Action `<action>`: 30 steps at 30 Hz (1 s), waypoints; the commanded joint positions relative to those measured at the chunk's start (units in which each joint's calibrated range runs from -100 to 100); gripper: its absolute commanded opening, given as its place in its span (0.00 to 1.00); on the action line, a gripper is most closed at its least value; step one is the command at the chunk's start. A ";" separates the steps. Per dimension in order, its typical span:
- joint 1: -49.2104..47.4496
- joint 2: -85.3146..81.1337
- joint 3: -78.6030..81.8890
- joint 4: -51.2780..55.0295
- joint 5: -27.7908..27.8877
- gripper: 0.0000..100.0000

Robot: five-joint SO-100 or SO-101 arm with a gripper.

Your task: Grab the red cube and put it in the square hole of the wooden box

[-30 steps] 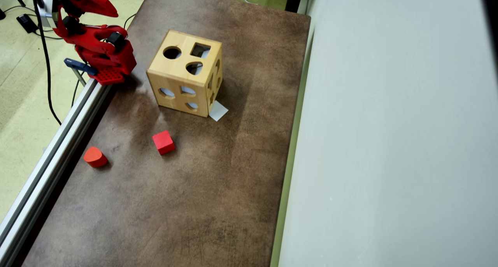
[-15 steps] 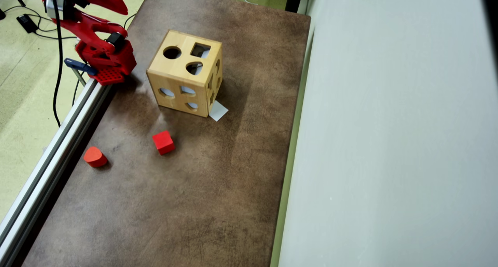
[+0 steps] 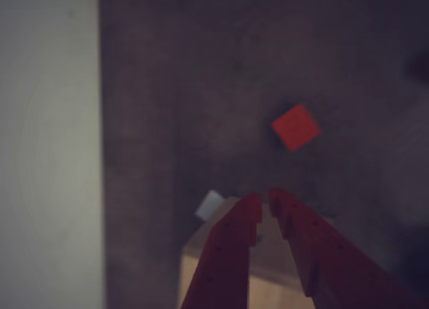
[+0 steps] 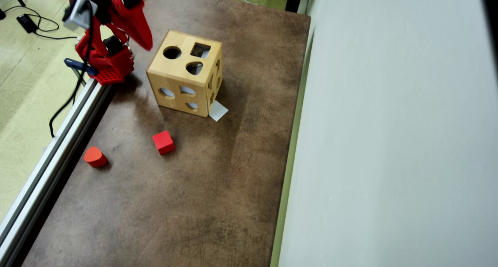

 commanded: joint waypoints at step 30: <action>-0.40 45.48 -1.56 -10.77 18.07 0.03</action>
